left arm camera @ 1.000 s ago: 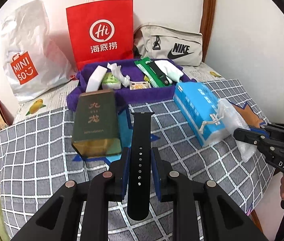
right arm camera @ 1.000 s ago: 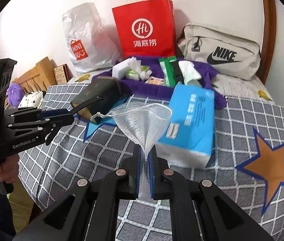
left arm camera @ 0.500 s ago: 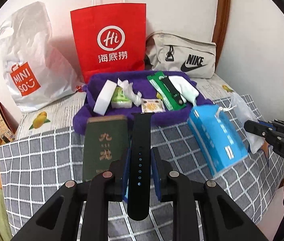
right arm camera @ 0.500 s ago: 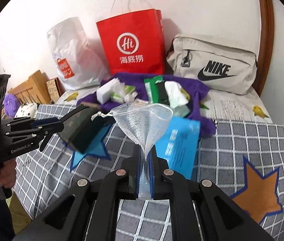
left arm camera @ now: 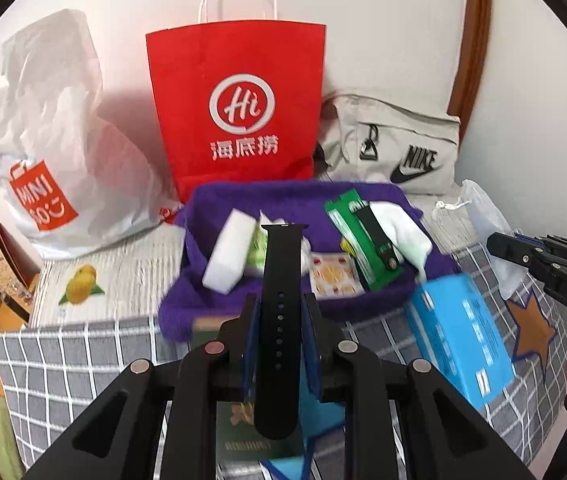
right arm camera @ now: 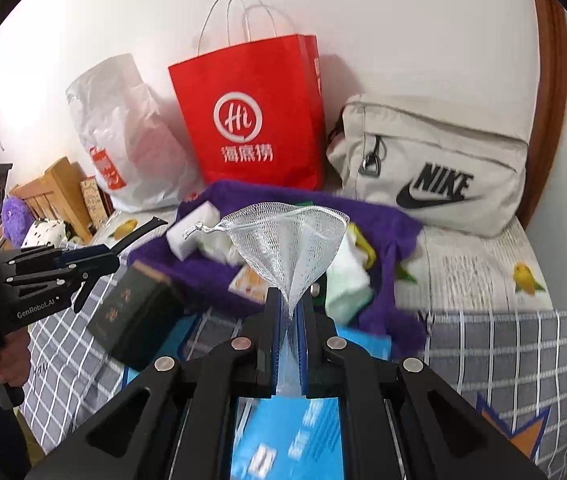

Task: Organize soft objects
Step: 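Lower the mesh bag and black strap onto the items on the purple towel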

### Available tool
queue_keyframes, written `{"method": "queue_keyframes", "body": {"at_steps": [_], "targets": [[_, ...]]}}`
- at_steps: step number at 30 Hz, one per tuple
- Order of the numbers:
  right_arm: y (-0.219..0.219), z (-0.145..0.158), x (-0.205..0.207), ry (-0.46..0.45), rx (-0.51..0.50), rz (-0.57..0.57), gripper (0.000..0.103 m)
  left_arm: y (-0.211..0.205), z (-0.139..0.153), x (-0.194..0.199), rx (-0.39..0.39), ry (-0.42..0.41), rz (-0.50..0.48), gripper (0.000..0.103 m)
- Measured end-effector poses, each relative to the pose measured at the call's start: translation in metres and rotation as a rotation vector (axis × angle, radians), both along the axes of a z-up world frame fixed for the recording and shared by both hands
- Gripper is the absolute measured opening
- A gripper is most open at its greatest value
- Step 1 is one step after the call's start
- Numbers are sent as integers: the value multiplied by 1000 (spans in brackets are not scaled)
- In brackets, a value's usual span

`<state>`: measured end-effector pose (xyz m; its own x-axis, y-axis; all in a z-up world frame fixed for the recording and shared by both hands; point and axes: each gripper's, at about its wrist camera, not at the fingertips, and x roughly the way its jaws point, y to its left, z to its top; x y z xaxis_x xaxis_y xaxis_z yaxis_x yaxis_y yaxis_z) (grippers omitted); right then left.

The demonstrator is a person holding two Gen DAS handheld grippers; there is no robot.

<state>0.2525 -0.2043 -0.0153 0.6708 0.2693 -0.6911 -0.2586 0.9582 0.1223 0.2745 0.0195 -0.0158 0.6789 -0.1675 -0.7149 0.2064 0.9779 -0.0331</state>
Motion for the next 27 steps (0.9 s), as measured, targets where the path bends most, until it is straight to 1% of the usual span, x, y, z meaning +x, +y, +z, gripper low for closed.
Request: {"method": "queue_keyframes", "body": {"at_steps": [5,11,14,17,20,23,27], "targets": [[3,7,36,-10,3,-5,8,3,4,30,-12,0,6,20],[5,6,73,-7,9,-17,8,3,3,61,-4,1,5,20],[5,4,89,-2,15,-18,8,5,2,72,-37,10,1,20],[7,5,103,4,7,-25,8,4,0,83,-53,12,1,20],[9,3,112,2,24,-22,8,3,-2,90,-77,15,-2,20],[14,-5,118,11,36,-11,8,3,-9,96,-95,25,-2,20],[20,-24,126,58,25,4,8,5,-21,101,-93,46,-2,20]]}}
